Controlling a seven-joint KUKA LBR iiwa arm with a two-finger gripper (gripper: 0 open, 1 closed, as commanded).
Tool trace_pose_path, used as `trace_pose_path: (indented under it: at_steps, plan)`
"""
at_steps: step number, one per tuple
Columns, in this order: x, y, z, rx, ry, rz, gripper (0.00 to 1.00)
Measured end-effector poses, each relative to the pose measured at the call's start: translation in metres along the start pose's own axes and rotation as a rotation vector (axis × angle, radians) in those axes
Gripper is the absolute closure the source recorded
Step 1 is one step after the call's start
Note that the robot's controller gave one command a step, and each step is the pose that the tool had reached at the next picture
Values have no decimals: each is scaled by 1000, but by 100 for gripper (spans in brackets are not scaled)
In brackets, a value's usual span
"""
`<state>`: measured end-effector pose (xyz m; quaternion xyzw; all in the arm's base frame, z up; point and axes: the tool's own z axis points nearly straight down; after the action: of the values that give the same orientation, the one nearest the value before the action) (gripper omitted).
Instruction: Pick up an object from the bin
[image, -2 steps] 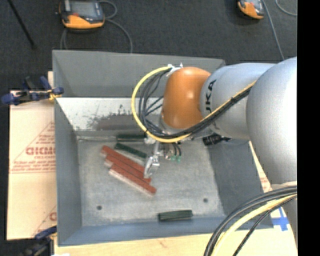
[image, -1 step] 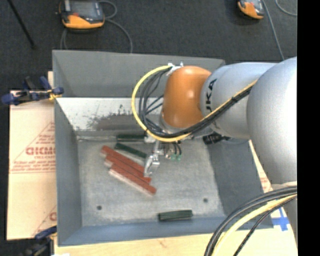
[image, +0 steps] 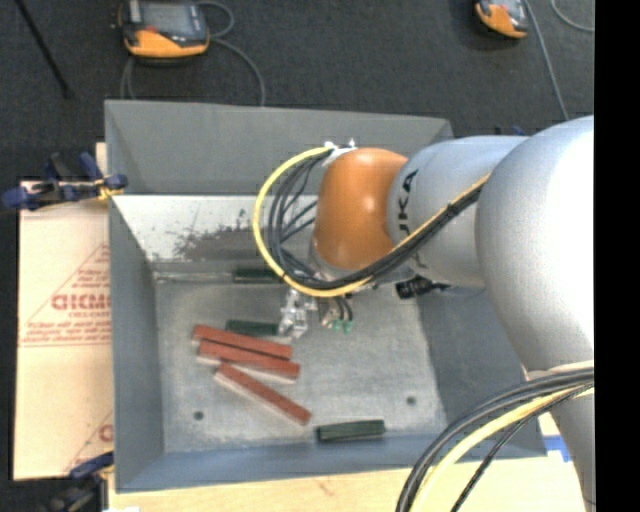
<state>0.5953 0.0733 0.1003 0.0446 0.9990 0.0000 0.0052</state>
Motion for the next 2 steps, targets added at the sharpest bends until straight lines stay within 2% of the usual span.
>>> trace_pose_path:
  at_steps: [1, 2]
  plan:
    - [0, 0, 0, 0, 0, 0, 100]
    - [-13, 0, -47, 1, 13, 2, 100]
